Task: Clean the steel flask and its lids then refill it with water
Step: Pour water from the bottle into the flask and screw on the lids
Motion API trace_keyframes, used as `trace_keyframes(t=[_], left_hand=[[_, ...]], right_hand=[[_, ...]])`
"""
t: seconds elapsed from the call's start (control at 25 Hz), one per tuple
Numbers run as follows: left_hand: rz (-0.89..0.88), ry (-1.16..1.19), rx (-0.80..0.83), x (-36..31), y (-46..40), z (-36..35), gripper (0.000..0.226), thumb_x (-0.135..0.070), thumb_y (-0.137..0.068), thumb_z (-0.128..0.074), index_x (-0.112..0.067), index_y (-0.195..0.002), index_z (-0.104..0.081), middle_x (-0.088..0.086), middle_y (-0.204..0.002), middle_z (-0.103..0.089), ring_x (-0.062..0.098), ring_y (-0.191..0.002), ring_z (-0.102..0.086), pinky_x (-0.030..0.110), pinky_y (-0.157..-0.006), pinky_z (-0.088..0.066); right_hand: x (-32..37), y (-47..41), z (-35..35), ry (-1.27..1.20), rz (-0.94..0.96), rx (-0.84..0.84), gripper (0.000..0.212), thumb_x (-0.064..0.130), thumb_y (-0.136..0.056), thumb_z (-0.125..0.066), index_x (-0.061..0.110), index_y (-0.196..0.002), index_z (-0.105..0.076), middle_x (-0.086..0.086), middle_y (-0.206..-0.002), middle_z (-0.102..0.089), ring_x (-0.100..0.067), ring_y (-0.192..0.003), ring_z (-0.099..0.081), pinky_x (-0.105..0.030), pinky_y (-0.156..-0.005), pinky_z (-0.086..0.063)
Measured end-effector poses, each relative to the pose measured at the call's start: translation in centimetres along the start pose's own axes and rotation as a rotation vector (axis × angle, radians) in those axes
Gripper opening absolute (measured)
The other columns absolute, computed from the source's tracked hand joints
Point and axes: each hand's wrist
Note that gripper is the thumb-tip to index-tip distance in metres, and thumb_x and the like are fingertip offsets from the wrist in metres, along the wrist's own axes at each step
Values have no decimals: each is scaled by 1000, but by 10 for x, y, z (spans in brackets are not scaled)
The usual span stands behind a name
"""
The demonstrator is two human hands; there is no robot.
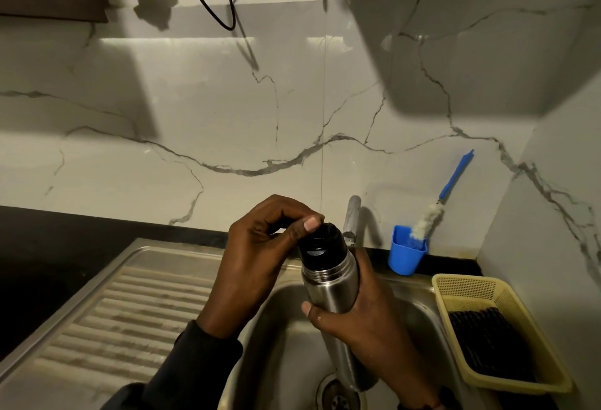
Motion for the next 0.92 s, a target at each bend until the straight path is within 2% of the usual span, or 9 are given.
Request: trace_keyframes(t=[0.16, 0.28, 0.4, 0.56, 0.64, 0.8, 0.92], left_hand=[[147, 26, -16, -4, -2, -8, 10, -24, -90, -68, -16, -88, -75, 2, -87, -76, 17, -84, -71, 30, -76, -55], [161, -41, -49, -7, -5, -13, 9, -26, -91, -69, -19, -87, -74, -1, -86, -76, 16, -81, -72, 30, -76, -57], [216, 17, -27, -8, -9, -11, 9, -25, -89, -72, -18, -84, -75, 0, -83, -75, 13, -78, -71, 26, -72, -53], [163, -106, -113, -6, -7, -19, 7, -24, -90, -72, -22, -84, -74, -5, -81, -75, 9, -76, -71, 23, -70, -52], [108, -92, -107, -4, -1, -23, 5, -23, -92, -70, -22, -88, -73, -4, -87, -75, 11, -82, -71, 26, -74, -54], [10, 106, -78, 5, 11, -20, 6, -15, -93, -67, -11, -96, -70, 8, -97, -73, 25, -97, -70, 43, -88, -56], [-53, 141, -60, 10, 20, -34, 6, -8, -91, -66, -6, -96, -70, 6, -107, -71, 23, -112, -66, 36, -95, -53]], right_hand=[[-2, 1, -1, -6, -1, -5, 70, 34, -60, -87, 58, -107, -41, 33, -103, -58, 10, -93, -58, -8, -67, -48], [-1, 2, -1, -22, -10, 5, 71, 34, -60, -87, 57, -108, -41, 34, -104, -57, 10, -94, -58, -8, -69, -48], [-3, 2, -1, -31, -24, 10, 72, 36, -59, -87, 60, -107, -39, 33, -105, -57, 11, -94, -57, -6, -67, -47], [-7, 2, -4, -40, -35, -9, 70, 32, -58, -87, 50, -109, -44, 25, -100, -62, 7, -90, -60, -10, -66, -49], [-7, 3, -4, -54, -27, -17, 70, 28, -59, -88, 50, -109, -45, 27, -102, -62, 6, -91, -61, -10, -68, -49], [-8, 0, 4, -13, -1, -38, 72, 24, -59, -86, 58, -105, -43, 29, -103, -61, 3, -91, -62, -11, -70, -50], [-16, -5, 3, -53, -77, -79, 73, 15, -59, -85, 45, -114, -47, 15, -95, -65, -7, -86, -64, -21, -71, -54]])
Point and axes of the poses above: each hand's wrist, its own y-axis away from the middle knuckle, its own z-axis out of the back of the hand, x = y × z
